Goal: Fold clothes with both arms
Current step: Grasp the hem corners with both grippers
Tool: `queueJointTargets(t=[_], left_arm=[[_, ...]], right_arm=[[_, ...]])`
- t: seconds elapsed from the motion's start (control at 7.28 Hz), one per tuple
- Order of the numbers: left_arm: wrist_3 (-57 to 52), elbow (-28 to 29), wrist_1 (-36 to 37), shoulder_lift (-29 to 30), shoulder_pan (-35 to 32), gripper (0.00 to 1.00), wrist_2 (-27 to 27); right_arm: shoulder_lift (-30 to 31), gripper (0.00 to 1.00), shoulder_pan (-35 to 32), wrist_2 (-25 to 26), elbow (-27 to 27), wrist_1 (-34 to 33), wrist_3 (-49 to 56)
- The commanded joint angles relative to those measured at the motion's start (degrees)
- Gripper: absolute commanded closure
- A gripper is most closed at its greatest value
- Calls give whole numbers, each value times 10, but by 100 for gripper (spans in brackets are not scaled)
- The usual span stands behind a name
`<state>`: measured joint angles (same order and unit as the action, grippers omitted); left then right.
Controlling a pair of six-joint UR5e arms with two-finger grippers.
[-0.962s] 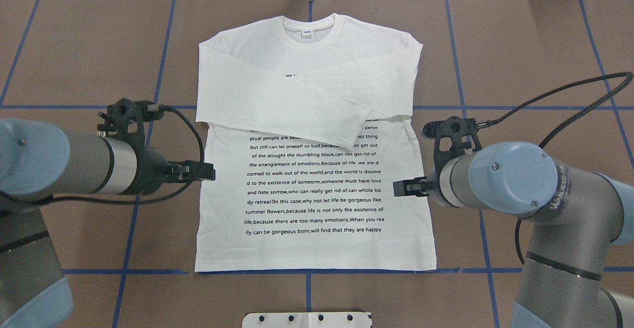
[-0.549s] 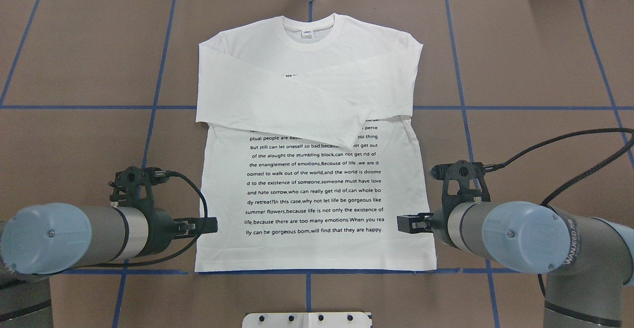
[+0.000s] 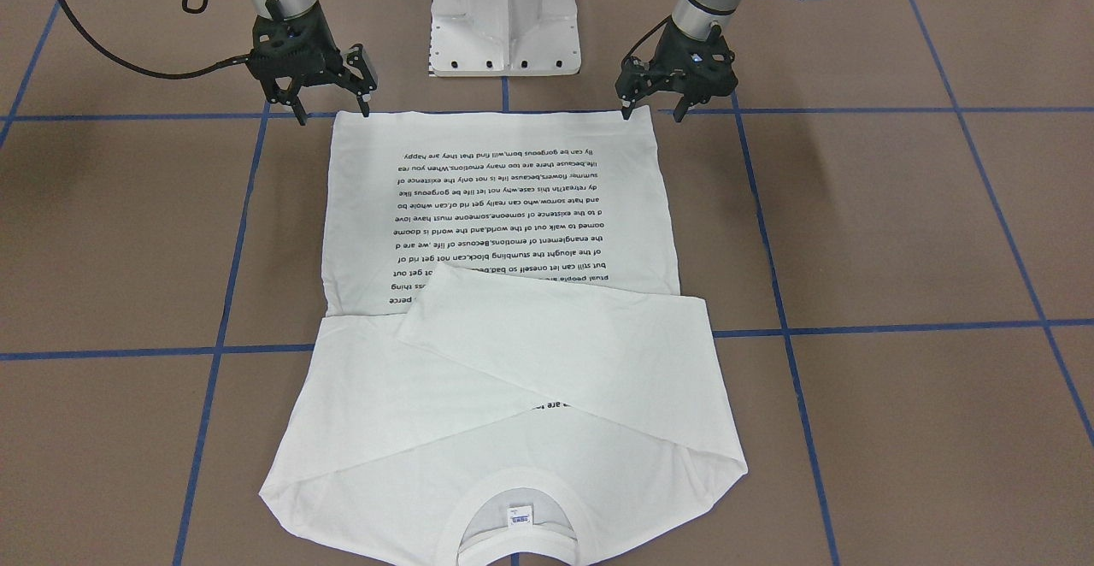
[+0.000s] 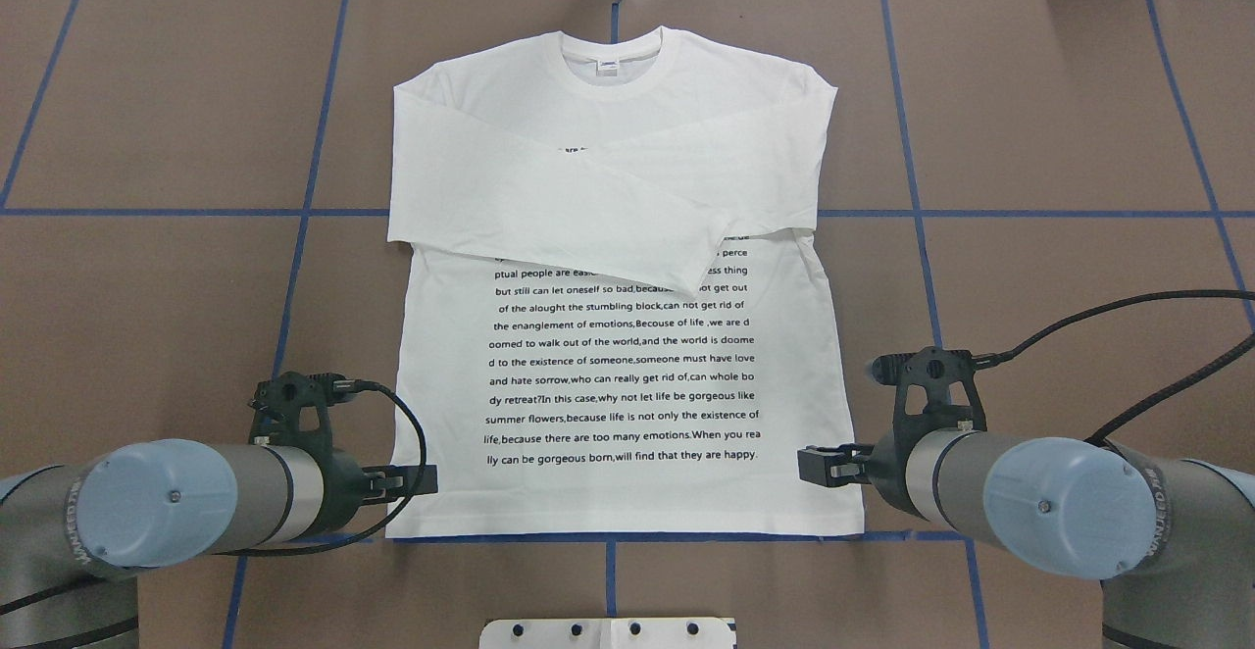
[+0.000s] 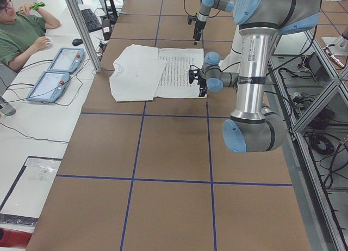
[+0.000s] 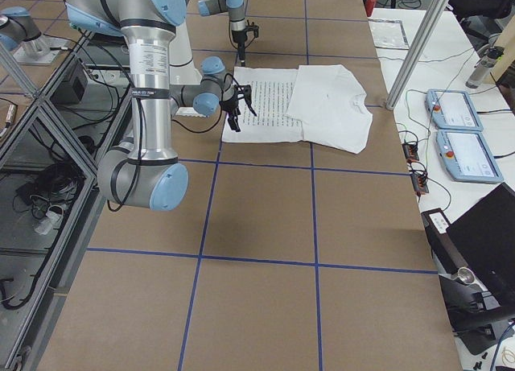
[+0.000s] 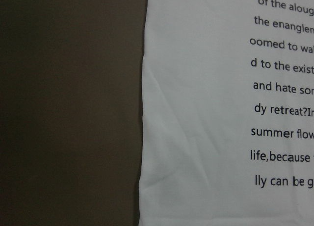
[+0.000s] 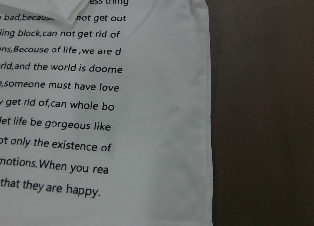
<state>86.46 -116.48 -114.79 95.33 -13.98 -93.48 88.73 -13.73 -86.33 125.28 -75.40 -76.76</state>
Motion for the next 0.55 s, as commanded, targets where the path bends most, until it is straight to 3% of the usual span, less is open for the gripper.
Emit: queueJointTargets(t=[0.0, 0.41], left_arm=[[1, 12, 0, 7, 7, 7, -1], [1, 13, 2, 7, 21, 19, -2]], right_arm=[[-1, 0, 1, 1, -1, 1, -1], [-1, 0, 1, 2, -3, 1, -1]])
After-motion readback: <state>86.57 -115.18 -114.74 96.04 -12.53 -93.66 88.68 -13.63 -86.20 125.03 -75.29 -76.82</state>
